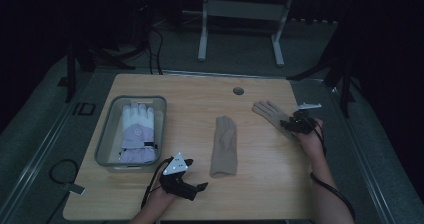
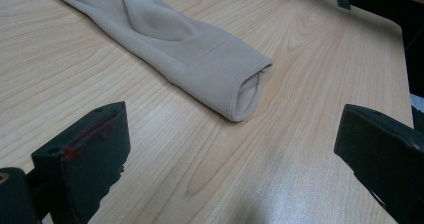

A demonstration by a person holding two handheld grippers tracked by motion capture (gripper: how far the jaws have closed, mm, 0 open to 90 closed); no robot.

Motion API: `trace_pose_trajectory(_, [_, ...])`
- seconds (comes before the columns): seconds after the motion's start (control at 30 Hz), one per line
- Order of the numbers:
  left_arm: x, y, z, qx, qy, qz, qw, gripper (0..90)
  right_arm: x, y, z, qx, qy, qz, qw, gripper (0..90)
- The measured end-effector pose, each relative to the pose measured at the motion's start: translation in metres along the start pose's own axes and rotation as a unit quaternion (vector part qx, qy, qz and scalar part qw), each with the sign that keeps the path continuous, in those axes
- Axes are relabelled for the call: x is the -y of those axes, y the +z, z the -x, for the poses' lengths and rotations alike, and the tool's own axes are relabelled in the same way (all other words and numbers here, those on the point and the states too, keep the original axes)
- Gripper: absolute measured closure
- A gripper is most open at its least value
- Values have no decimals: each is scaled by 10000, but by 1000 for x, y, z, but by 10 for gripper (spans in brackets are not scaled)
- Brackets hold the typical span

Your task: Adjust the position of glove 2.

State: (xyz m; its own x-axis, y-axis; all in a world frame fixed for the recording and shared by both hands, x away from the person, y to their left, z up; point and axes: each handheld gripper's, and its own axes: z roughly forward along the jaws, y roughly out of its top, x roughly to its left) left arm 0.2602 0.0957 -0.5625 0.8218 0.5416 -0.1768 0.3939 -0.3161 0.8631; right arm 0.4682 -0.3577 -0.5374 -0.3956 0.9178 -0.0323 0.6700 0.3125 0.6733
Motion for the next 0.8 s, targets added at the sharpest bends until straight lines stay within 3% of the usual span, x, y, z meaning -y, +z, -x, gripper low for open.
trace_pose_trajectory(0.2, [0, 1, 0, -2, -14, -4, 10000, 15, 5, 5, 0, 12, 300, 31, 9995, 559])
trace_pose_trajectory(0.3, [0, 1, 0, -6, -9, -7, 10000, 15, 6, 3, -3, 85, 385, -24, 9992, 773])
trace_pose_trajectory(0.37, [0, 1, 0, -3, -15, -9, 10000, 15, 5, 1, -6, 217, 650, -98, 9976, 826])
trace_pose_trajectory(0.53, [0, 0, -1, -14, -26, 2, 10000, 15, 6, -13, -24, 411, 1071, 89, 9934, 848])
trace_pose_trajectory(0.6, [0, 0, 0, -13, -24, 2, 10000, 15, 7, -20, -31, 540, 1084, 149, 9925, 849])
trace_pose_trajectory(0.67, [-1, 0, 0, -15, -27, 7, 10000, 15, 11, -30, -39, 507, 1305, 248, 9898, 849])
trace_pose_trajectory(0.73, [-1, 0, 0, -12, -14, 4, 10000, 15, 15, -38, -46, 666, 1323, 292, 9885, 850])
trace_pose_trajectory(0.8, [-1, 0, 0, -6, -19, 19, 10000, 15, 20, -47, -53, 612, 1503, 356, 9861, 851])
